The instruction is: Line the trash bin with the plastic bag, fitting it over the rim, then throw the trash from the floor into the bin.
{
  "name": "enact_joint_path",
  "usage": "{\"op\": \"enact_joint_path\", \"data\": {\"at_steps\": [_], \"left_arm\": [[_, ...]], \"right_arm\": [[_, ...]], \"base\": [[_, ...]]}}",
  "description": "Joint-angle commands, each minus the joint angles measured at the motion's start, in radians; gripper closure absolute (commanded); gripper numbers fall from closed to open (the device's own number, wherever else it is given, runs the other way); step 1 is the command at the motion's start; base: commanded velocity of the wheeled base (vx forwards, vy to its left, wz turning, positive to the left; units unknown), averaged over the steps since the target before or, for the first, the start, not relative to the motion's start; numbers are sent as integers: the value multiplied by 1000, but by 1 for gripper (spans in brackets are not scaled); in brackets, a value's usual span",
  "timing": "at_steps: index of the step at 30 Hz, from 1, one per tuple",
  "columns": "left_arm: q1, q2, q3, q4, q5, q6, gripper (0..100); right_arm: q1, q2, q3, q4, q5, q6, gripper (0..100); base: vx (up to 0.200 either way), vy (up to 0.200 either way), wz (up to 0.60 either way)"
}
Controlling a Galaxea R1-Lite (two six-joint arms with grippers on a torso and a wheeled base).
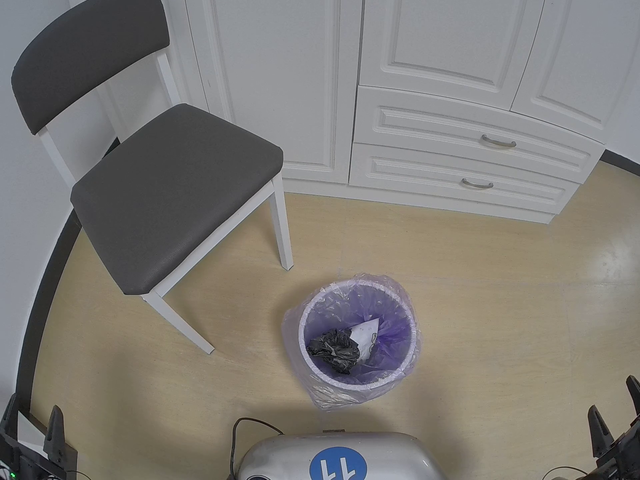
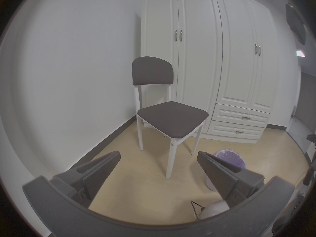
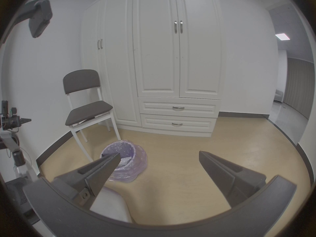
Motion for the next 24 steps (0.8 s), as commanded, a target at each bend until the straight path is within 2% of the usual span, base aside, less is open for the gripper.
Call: {"op": "enact_joint_path", "data": {"at_steps": [1, 3, 4, 5, 6, 11, 14, 24], "left_arm": [[0, -13, 6, -2, -56, 12, 0], [0, -13, 13, -2, -99, 57, 0], [0, -13, 13, -2, -99, 57, 0], [0, -13, 18, 2, -156, 111, 0], [0, -13, 18, 2, -160, 123, 0], [0, -11, 18, 2, -157, 94, 0], [0, -11, 18, -1, -127, 69, 0], [0, -13, 18, 1, -128, 83, 0]], "right_arm": [[0, -8, 13, 5, 19, -13, 0], [-2, -9, 18, 22, -24, -26, 0], [-2, -9, 18, 22, -24, -26, 0], [-2, -9, 8, 75, -62, -13, 0], [-2, -9, 8, 75, -58, -7, 0], [0, -11, 12, 66, -52, -6, 0], [0, -11, 16, 49, -52, 1, 0], [0, -11, 16, 48, -52, 2, 0]], "base": [[0, 0, 0], [0, 0, 0], [0, 0, 0], [0, 0, 0], [0, 0, 0], [0, 0, 0], [0, 0, 0], [0, 0, 0]]}}
